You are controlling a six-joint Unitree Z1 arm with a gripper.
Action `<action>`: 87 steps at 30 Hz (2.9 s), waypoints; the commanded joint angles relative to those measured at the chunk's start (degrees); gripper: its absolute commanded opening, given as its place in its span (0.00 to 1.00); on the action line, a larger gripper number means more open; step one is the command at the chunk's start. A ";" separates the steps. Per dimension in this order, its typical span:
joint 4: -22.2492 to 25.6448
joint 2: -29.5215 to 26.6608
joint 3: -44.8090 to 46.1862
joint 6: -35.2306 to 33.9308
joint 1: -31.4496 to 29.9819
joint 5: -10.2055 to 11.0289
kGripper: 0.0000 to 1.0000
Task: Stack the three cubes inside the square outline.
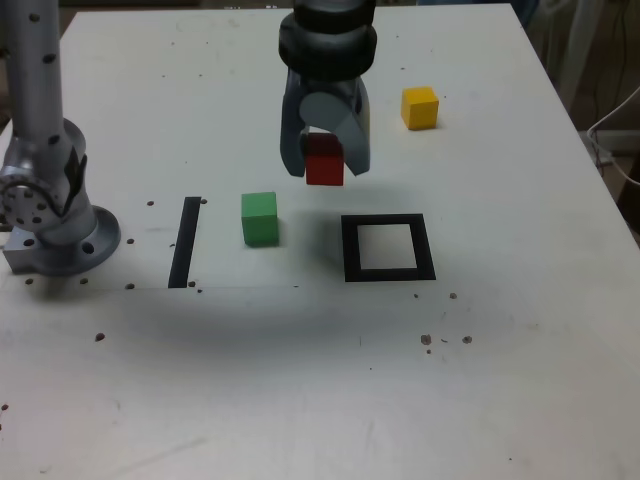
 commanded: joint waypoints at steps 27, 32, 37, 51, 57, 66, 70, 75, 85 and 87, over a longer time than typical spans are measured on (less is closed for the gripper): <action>-11.37 9.20 0.33 -5.35 -5.39 -2.70 0.38; -12.51 10.10 0.50 -5.35 -5.38 -2.17 0.38; -13.10 10.07 0.72 -5.35 -5.43 -2.11 0.38; -13.29 10.03 0.82 -5.27 -5.72 -2.30 0.59; -14.74 10.14 1.30 -4.95 -5.75 -2.26 0.77; -15.14 9.48 2.08 -5.16 -5.75 -2.28 0.99; -15.73 8.29 3.31 -5.32 -5.75 -2.34 0.99; -16.06 5.42 5.15 -5.35 -5.74 -1.97 0.99; -12.21 0.19 5.55 -5.43 -4.54 1.21 0.99; -11.13 -0.57 4.98 -5.43 -4.52 1.86 0.99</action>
